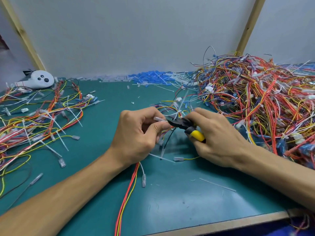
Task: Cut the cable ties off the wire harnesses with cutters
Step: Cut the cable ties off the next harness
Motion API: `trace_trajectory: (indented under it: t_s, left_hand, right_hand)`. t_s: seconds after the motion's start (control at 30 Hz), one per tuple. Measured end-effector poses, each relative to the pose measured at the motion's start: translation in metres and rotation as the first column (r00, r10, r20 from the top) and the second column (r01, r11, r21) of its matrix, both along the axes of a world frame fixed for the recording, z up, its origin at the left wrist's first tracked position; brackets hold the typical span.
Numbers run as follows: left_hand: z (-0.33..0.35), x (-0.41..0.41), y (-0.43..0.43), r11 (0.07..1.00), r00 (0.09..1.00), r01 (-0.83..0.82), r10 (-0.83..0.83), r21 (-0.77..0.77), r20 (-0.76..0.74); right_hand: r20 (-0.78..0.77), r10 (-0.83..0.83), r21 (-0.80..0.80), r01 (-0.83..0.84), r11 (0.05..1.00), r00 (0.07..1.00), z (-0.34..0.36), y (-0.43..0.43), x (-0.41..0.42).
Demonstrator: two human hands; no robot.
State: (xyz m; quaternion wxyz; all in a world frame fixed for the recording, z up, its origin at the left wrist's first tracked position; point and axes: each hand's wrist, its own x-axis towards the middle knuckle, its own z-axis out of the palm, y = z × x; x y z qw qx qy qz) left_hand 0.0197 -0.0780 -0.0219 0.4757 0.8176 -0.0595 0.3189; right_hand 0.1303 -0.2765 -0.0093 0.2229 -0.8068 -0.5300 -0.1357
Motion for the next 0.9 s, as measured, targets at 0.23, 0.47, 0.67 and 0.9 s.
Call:
trace_trajectory:
  t_s: [0.23, 0.47, 0.67, 0.9]
  left_hand:
    - [0.001, 0.0, 0.0, 1.0, 1.0, -0.001, 0.001, -0.021, -0.012]
    - [0.0, 0.0, 0.001, 1.0, 1.0, 0.004, -0.003, 0.031, -0.017]
    - [0.002, -0.001, 0.0, 0.999, 1.0, 0.008, -0.008, 0.052, 0.001]
    - [0.003, -0.002, -0.001, 0.997, 1.0, 0.002, -0.003, 0.077, 0.014]
  right_hand:
    - [0.016, -0.006, -0.004, 0.006, 1.0, 1.0, -0.001, 0.001, -0.003]
    - [-0.048, -0.001, 0.061, 0.004, 0.998, 0.999, -0.01, -0.002, 0.001]
    - [-0.044, 0.004, 0.115, 0.001, 0.993, 0.999, -0.014, -0.001, 0.001]
    - [0.0, 0.007, 0.088, -0.007, 0.996, 1.0, -0.011, -0.001, 0.002]
